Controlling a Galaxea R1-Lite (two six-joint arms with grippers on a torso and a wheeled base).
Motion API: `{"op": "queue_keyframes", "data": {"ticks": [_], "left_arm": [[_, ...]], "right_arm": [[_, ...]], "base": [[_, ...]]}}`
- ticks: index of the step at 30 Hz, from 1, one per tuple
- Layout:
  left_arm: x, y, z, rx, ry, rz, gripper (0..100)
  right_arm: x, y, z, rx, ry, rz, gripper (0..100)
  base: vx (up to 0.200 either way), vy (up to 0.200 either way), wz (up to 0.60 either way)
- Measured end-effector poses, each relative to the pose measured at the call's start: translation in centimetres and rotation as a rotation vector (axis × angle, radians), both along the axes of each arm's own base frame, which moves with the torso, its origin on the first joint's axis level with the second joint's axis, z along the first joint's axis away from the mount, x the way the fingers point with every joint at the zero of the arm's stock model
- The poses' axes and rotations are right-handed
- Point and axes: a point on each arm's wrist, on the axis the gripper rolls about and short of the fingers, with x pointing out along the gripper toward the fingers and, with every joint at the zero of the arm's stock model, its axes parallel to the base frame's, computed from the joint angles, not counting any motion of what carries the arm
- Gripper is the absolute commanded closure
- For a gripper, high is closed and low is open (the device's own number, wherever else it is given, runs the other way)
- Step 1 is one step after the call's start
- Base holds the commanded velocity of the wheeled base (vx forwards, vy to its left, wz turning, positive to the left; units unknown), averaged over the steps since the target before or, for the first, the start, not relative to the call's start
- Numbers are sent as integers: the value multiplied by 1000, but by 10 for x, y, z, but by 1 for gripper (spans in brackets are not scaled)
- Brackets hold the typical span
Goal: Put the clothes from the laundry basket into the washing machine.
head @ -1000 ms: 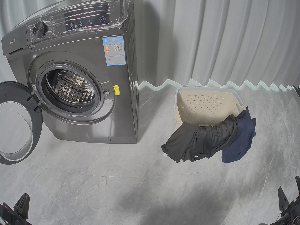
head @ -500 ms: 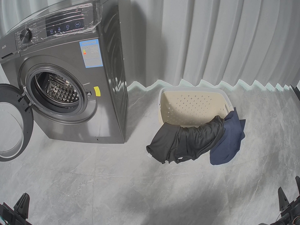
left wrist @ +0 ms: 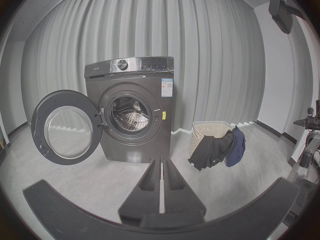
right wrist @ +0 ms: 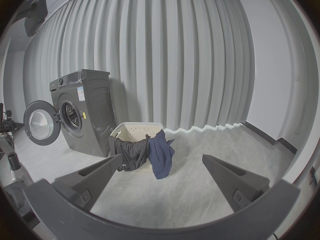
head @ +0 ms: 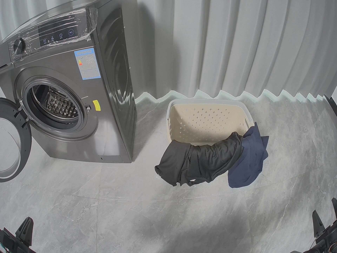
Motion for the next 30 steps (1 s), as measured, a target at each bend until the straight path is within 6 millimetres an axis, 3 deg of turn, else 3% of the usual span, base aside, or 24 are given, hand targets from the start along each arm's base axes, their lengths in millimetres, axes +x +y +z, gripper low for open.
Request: {"op": "queue_keyframes", "data": {"ticks": [9,18,30], "left_arm": [[0,0,0,-1,0,0,100],[0,0,0,-1,0,0,100],[0,0,0,-1,0,0,100]], "right_arm": [[0,0,0,0,0,1,0],[0,0,0,0,0,1,0],[0,0,0,1,0,0,0]], "base": [[0,-200,0],[0,0,0],[0,-183,0]]}}
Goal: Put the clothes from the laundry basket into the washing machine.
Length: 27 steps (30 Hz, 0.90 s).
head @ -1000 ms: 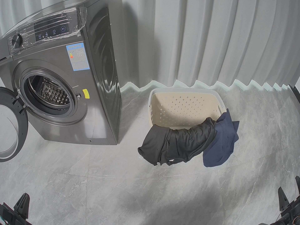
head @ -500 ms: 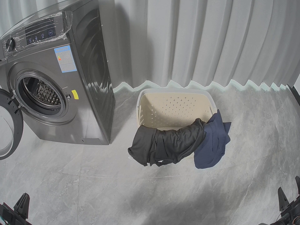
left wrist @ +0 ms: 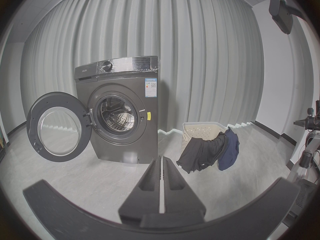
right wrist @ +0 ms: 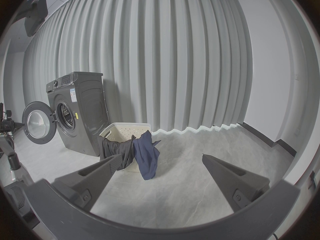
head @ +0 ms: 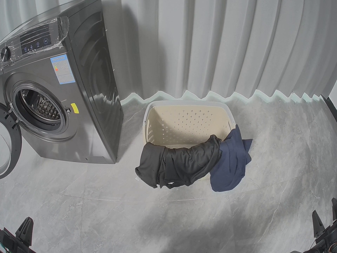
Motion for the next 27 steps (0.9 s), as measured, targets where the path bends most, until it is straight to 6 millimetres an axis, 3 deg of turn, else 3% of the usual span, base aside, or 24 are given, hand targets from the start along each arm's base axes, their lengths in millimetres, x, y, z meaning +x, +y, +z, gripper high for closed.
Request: {"op": "queue_keyframes", "data": {"ticks": [27], "left_arm": [[0,0,0,3,0,0,100]], "right_arm": [[0,0,0,0,0,0,0]], "base": [[0,0,0]]}}
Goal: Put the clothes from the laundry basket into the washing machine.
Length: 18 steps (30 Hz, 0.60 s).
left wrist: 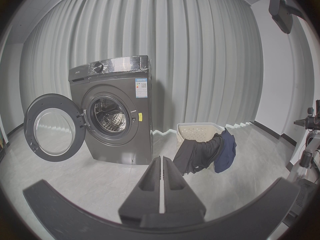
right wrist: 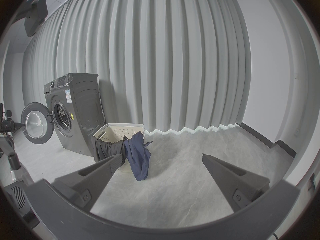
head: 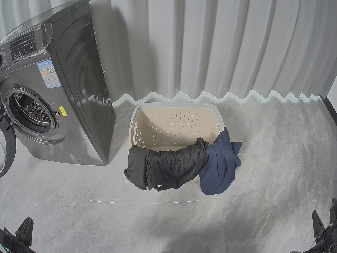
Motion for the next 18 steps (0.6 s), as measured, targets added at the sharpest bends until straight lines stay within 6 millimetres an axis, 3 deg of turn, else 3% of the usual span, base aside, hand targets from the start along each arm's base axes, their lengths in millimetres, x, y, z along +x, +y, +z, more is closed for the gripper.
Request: {"op": "queue_keyframes", "data": {"ticks": [6,18], "left_arm": [[0,0,0,0,0,0,100],[0,0,0,0,0,1,100]], "right_arm": [[0,0,0,0,0,0,0],[0,0,0,0,0,0,0]], "base": [[0,-200,0],[0,0,0]]}}
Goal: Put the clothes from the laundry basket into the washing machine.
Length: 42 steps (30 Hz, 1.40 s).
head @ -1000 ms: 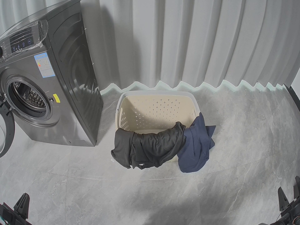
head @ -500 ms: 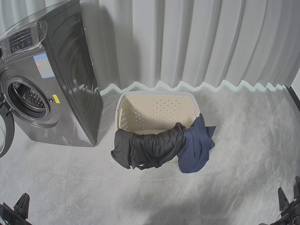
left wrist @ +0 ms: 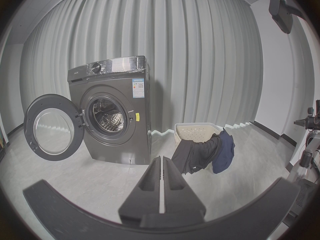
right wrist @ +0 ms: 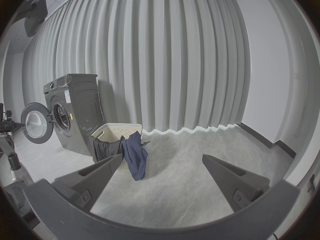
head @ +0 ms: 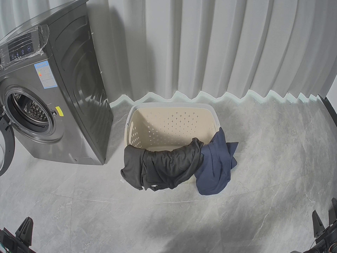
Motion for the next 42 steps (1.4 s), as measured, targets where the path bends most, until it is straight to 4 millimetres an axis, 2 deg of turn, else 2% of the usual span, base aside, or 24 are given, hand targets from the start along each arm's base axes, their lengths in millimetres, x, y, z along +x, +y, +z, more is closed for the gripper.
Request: {"op": "queue_keyframes", "data": {"ticks": [3,9,24,30,42], "left_arm": [[0,0,0,-1,0,0,100],[0,0,0,-2,0,0,100],[0,0,0,-1,0,0,100],[0,0,0,-2,0,-2,100],[0,0,0,-1,0,-2,100]], "right_arm": [[0,0,0,0,0,1,0],[0,0,0,0,0,2,0],[0,0,0,-3,0,2,0],[0,0,0,-3,0,3,0],[0,0,0,-3,0,3,0]], "base": [[0,0,0],[200,0,0],[0,0,0],[0,200,0],[0,0,0]]}}
